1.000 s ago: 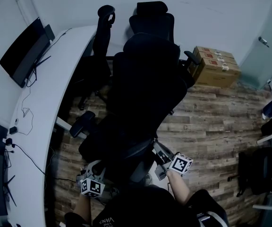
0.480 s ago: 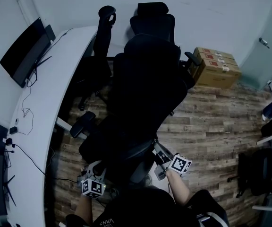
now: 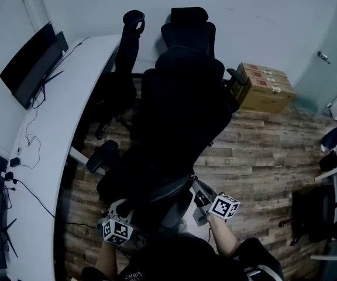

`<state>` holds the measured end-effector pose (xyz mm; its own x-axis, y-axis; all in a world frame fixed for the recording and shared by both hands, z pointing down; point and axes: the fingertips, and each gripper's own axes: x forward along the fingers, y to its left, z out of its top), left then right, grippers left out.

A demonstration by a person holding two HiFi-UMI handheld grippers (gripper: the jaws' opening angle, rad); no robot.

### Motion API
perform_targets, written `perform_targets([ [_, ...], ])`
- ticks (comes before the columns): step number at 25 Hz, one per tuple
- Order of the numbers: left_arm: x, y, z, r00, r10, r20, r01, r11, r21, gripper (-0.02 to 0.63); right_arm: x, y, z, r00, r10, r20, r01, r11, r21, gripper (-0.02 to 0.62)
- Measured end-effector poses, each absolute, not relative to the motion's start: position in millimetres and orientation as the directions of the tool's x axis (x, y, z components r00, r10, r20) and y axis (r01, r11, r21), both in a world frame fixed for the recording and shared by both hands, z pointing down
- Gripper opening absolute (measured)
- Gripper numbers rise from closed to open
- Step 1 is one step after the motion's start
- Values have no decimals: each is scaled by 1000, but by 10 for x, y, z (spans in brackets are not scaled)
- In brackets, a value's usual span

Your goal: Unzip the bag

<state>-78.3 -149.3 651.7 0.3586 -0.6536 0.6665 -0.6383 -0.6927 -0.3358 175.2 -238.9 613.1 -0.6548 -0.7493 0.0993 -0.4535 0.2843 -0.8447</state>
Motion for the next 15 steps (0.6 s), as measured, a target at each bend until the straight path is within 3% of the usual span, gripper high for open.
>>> perform_targets([
  [15,-928,-1335,6564,408,-594,693,-685,-701,-198,155,1686,-2134,5798,-579,-801,148,-582,280,-763,49],
])
